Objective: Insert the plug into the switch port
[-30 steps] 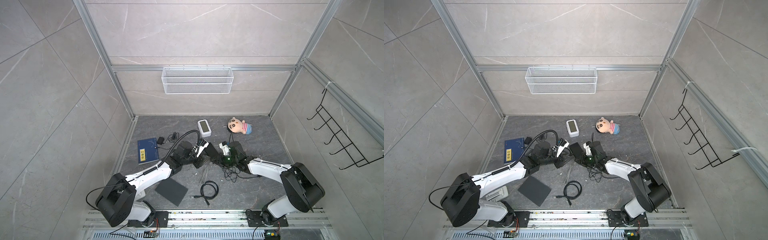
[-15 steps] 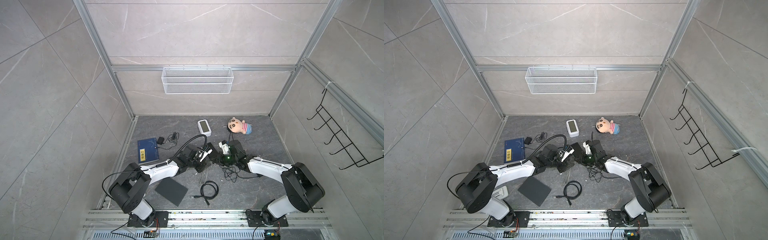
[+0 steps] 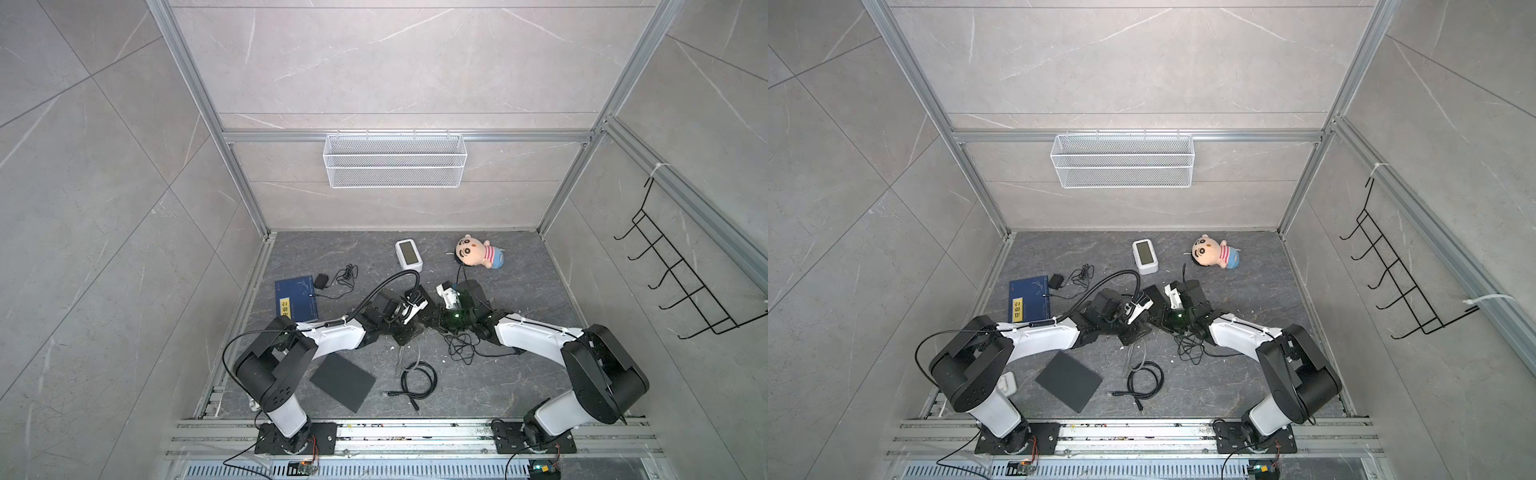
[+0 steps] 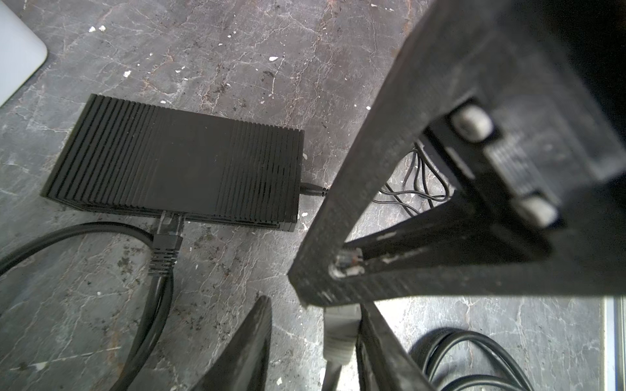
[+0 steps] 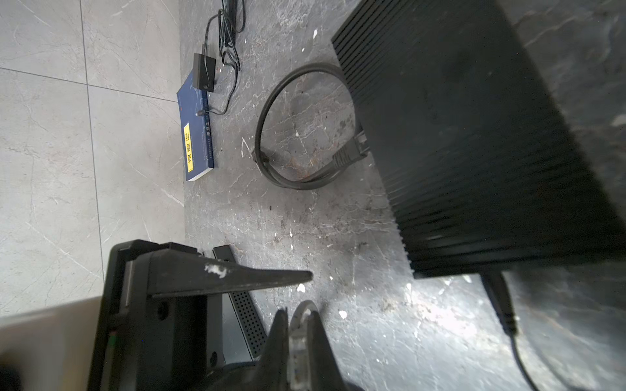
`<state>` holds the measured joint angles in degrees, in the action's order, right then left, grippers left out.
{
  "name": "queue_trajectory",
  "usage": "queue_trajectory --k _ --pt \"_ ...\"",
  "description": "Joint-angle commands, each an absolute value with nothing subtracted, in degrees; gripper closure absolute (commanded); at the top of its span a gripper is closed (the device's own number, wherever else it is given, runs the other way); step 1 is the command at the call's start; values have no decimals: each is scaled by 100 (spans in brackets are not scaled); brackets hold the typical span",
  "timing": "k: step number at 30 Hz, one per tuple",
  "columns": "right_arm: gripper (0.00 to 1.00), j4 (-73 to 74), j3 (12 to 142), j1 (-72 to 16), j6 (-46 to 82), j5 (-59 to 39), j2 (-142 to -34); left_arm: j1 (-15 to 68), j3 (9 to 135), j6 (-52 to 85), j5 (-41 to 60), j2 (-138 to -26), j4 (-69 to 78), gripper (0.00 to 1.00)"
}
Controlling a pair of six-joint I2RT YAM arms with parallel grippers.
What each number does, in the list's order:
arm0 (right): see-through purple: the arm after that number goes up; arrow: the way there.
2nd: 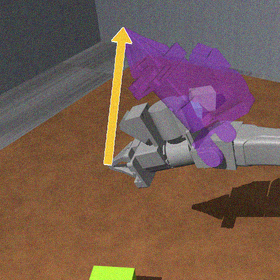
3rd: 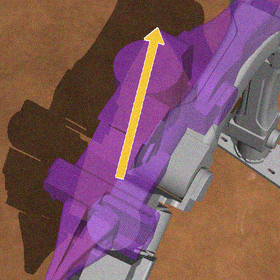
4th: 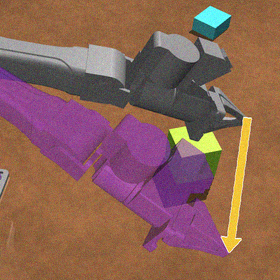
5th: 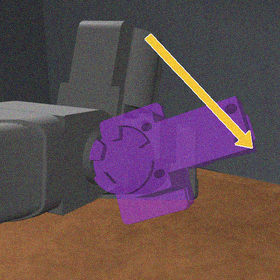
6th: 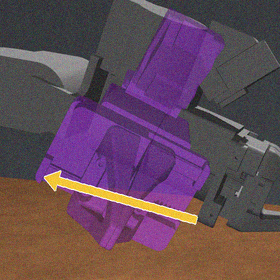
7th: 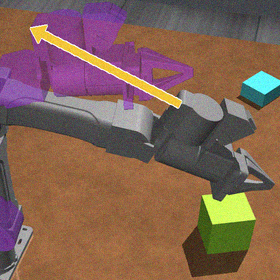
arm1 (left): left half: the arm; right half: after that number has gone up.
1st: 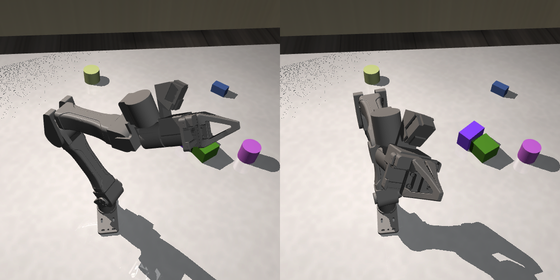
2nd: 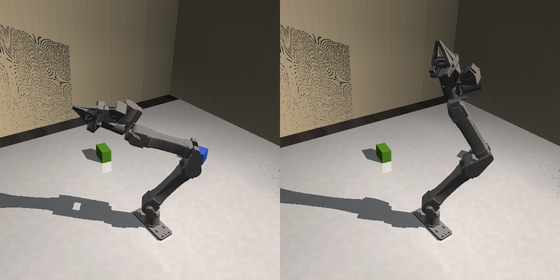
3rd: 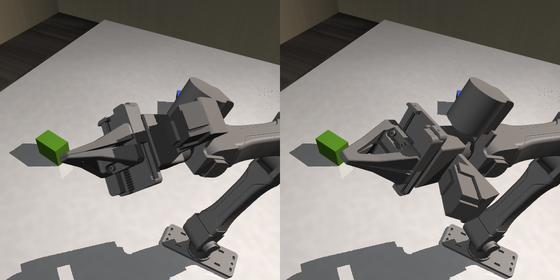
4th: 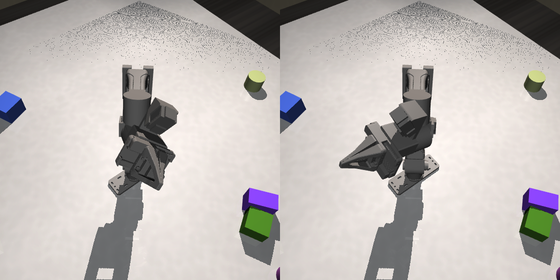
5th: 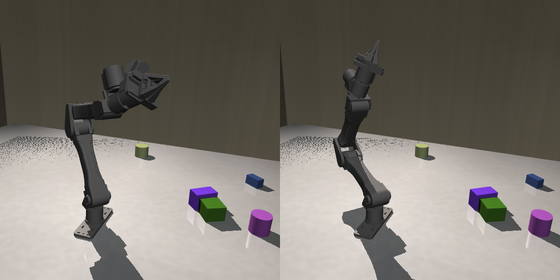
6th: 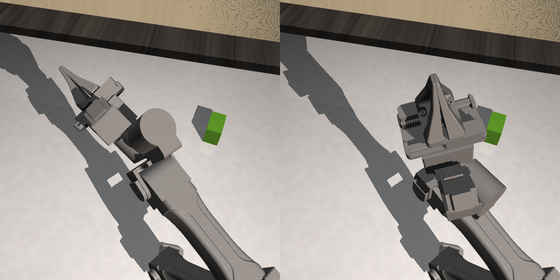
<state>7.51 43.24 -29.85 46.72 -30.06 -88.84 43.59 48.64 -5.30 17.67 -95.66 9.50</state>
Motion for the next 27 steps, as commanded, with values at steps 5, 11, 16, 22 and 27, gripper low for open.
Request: queue_trajectory --k 5,11,16,22,27 --pt "90 722 4562 -2962 4545 -2885 -8772 4381 4929 -698 1844 -9703 866 68" --pt "89 650 4623 -2960 4521 -2842 -8788 4368 4854 -712 1881 -9672 881 90" --pt "73 416 4590 -2931 4366 -2683 -8729 4359 4700 -807 1849 -9539 989 95" --pt "65 344 4498 -2826 4245 -2782 -8570 4338 4557 -900 1906 -9370 1038 95" --pt "66 623 4465 -2858 4305 -3088 -8862 4326 4612 -858 1928 -9427 1116 95"
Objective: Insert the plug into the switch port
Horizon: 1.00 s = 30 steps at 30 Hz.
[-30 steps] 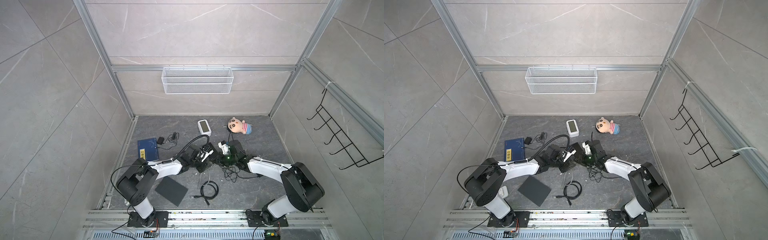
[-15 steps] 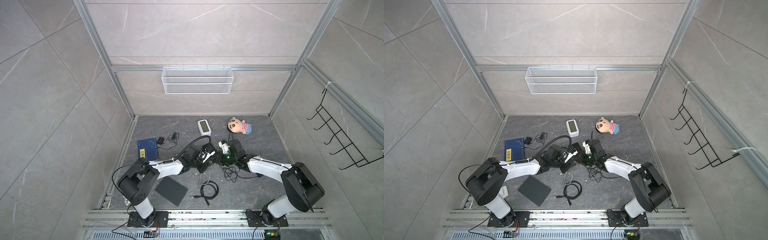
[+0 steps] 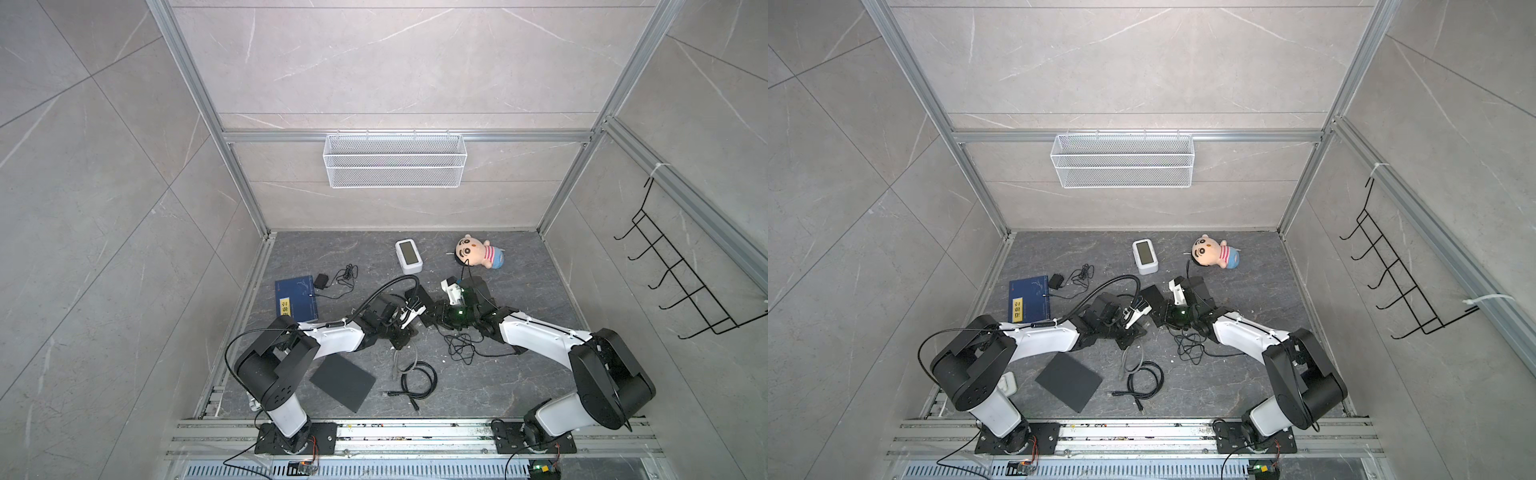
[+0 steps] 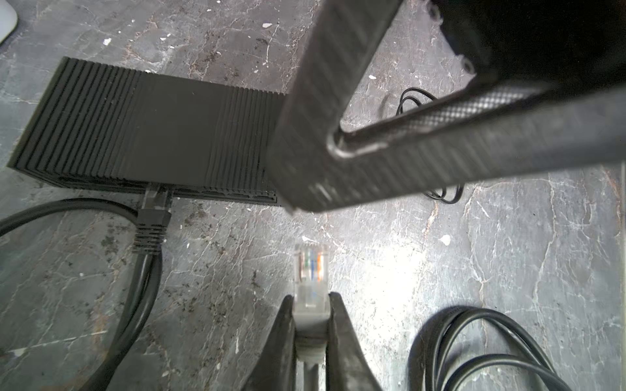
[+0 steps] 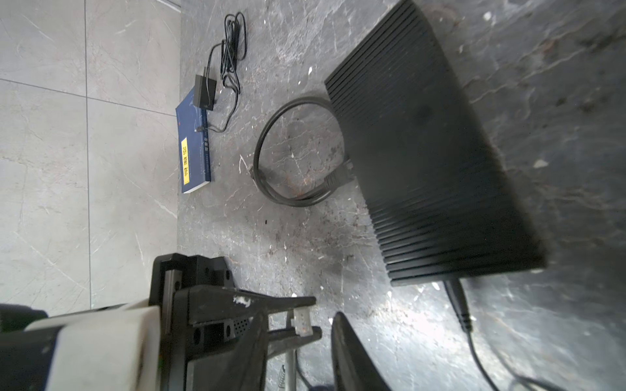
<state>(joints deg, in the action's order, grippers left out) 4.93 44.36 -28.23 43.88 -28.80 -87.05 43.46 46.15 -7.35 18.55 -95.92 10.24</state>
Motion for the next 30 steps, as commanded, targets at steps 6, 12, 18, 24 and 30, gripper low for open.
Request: queue_trajectory --k 6,12,18,24,30 --pt "71 628 4550 -2997 4285 -3108 -9151 4324 4708 -813 1971 -9510 1126 95" --pt "76 750 4544 -2995 4308 -3137 -9328 4324 4750 -804 2019 -9506 1134 95" --pt "85 890 4528 -3000 4358 -3175 -9378 4325 4736 -788 2011 -9529 1195 94" --pt "90 941 4431 -2967 4447 -3130 -9251 4305 4666 -706 1634 -9536 1090 62" --pt "91 899 4384 -2888 4482 -3112 -9150 4197 4259 -692 1836 -9331 1422 59"
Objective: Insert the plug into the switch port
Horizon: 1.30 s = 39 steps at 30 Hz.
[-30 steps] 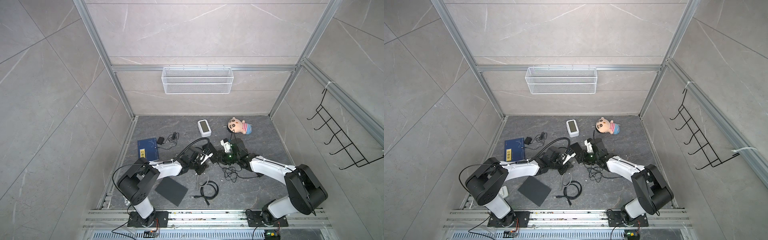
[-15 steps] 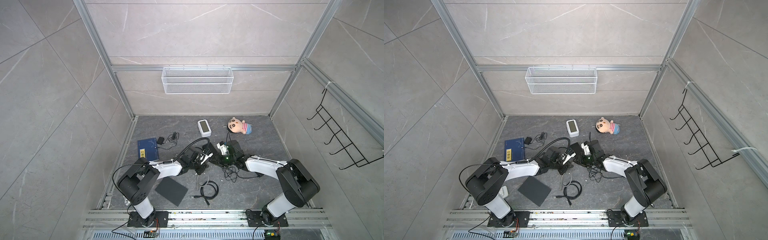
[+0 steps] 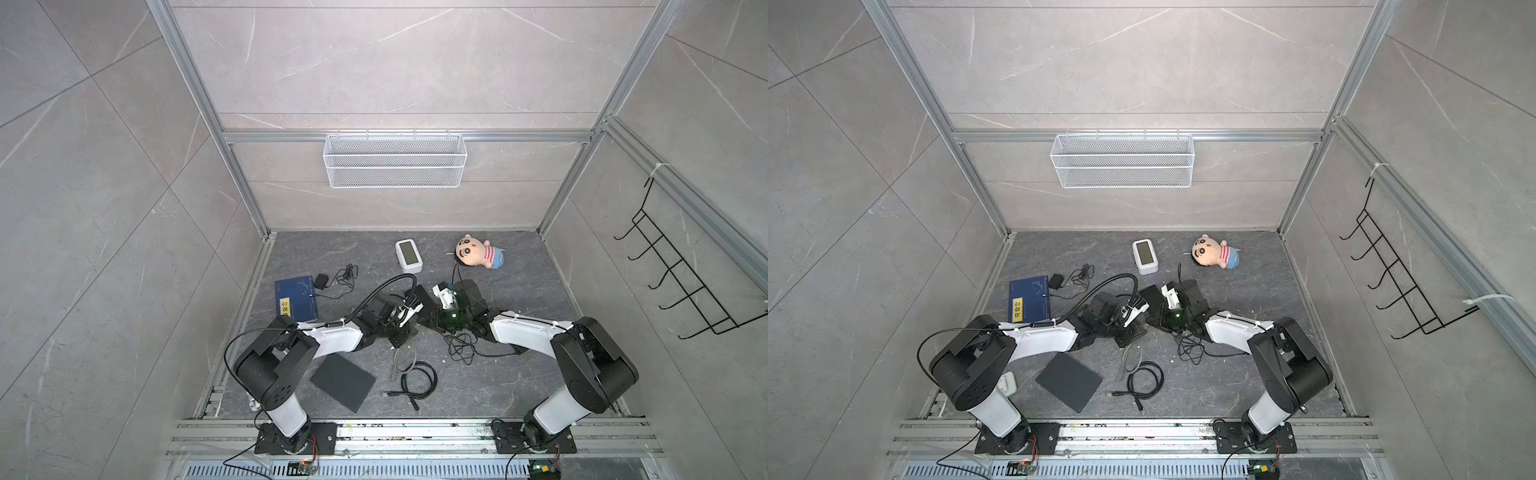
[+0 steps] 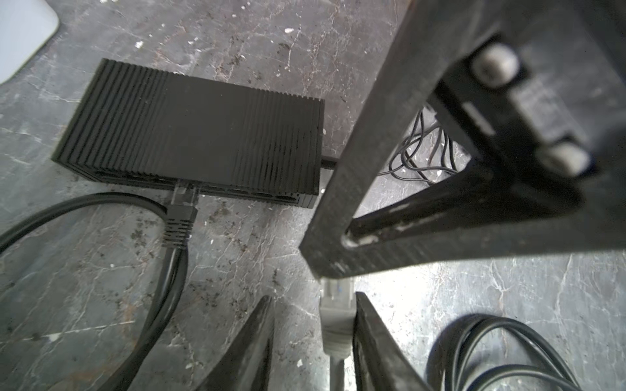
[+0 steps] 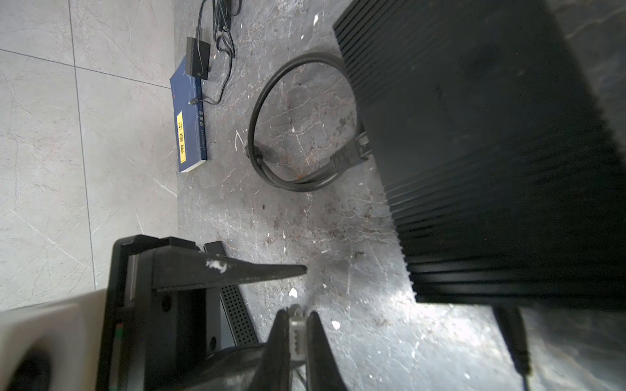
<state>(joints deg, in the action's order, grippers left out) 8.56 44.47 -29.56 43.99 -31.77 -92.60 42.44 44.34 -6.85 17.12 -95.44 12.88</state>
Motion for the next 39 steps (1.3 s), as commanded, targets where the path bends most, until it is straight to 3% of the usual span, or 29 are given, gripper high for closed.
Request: queue_trajectory --k 1,5,13,23,32,39 --pt "91 888 4394 -2876 4487 -3103 -9144 4193 4250 -705 1847 -9316 1399 59" --pt "91 862 4430 -2865 4514 -3059 -9150 4168 4254 -777 1930 -9255 1336 60" --pt "92 888 4447 -2857 4578 -3020 -9077 4141 4447 -800 2300 -9455 1185 72" --pt "89 867 4585 -2839 4556 -3131 -8998 4125 4491 -703 2526 -9625 1489 97" --pt "58 408 4439 -2549 4277 -2790 -8539 3580 4126 -371 3785 -9335 2392 98" --pt "50 -166 4300 -2115 4008 -2264 -7943 3479 3900 -646 4677 -9124 2848 96"
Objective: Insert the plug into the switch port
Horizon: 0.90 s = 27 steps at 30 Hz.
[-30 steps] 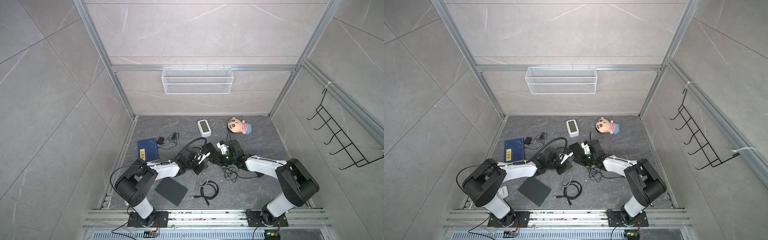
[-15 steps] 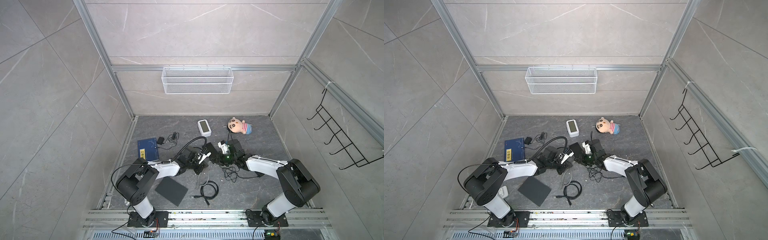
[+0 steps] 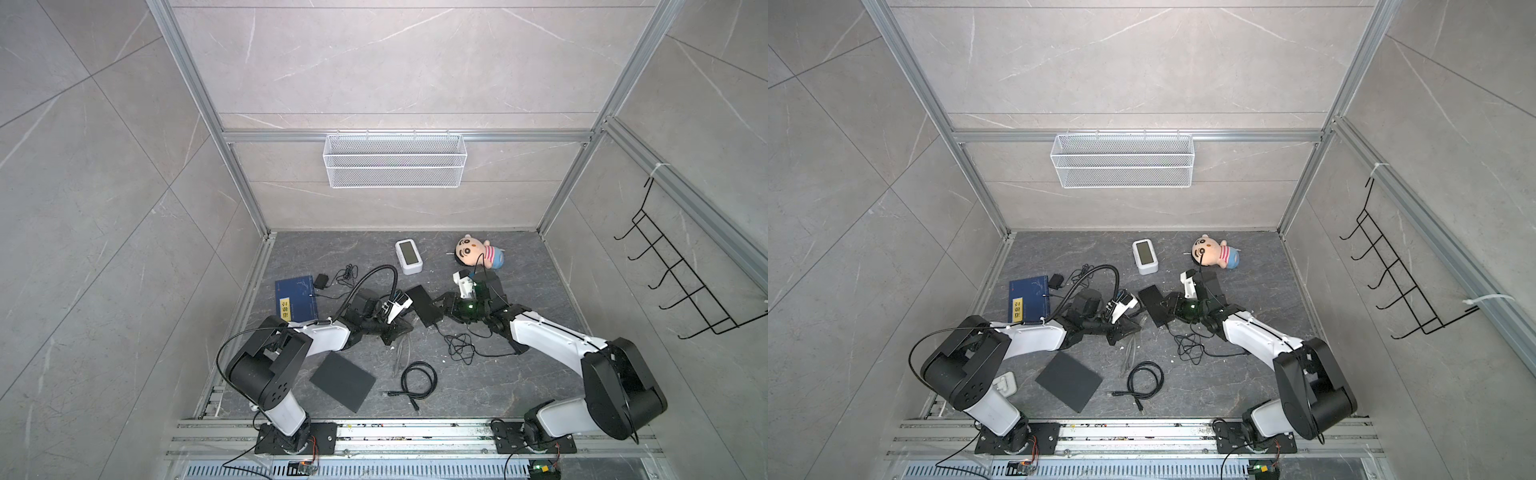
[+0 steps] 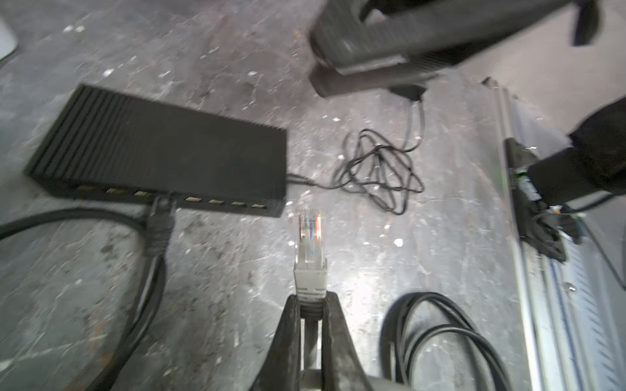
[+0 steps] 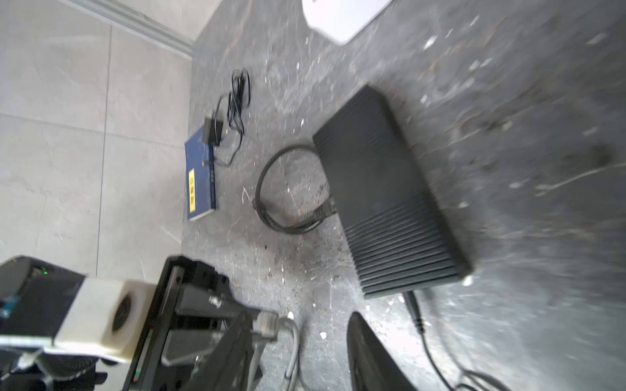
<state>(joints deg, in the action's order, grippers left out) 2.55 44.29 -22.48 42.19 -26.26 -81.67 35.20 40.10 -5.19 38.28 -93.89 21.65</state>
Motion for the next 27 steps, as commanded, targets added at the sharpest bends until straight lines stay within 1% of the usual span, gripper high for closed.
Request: queue_trajectory --k 1,3,6,11,16,19,23,27 --pt "50 -208 4282 -2064 3986 -2215 -7916 3444 3822 -626 4885 -9113 3040 96" --pt "50 -246 4224 -1983 3957 -2172 -7886 3341 3642 -454 5431 -9113 3668 96" --pt "49 -195 4095 -1946 3972 -2132 -7866 3242 3520 -151 5840 -9141 4337 96" --pt "49 -3 3847 -1944 4000 -2127 -7879 3234 3810 -576 5777 -9104 3396 97" --pt "49 54 3796 -1943 3934 -2175 -7959 3230 3873 -649 5659 -9027 3240 97" --pt "47 44 3847 -1953 3807 -2206 -7972 3234 4105 -955 5212 -9056 2543 97" --pt "44 -6 3927 -1946 3572 -2117 -7993 3240 4868 -1593 3883 -9381 540 97" --pt "42 -162 4111 -1947 3367 -1859 -8140 3259 5420 -1932 3164 -9779 -583 99"
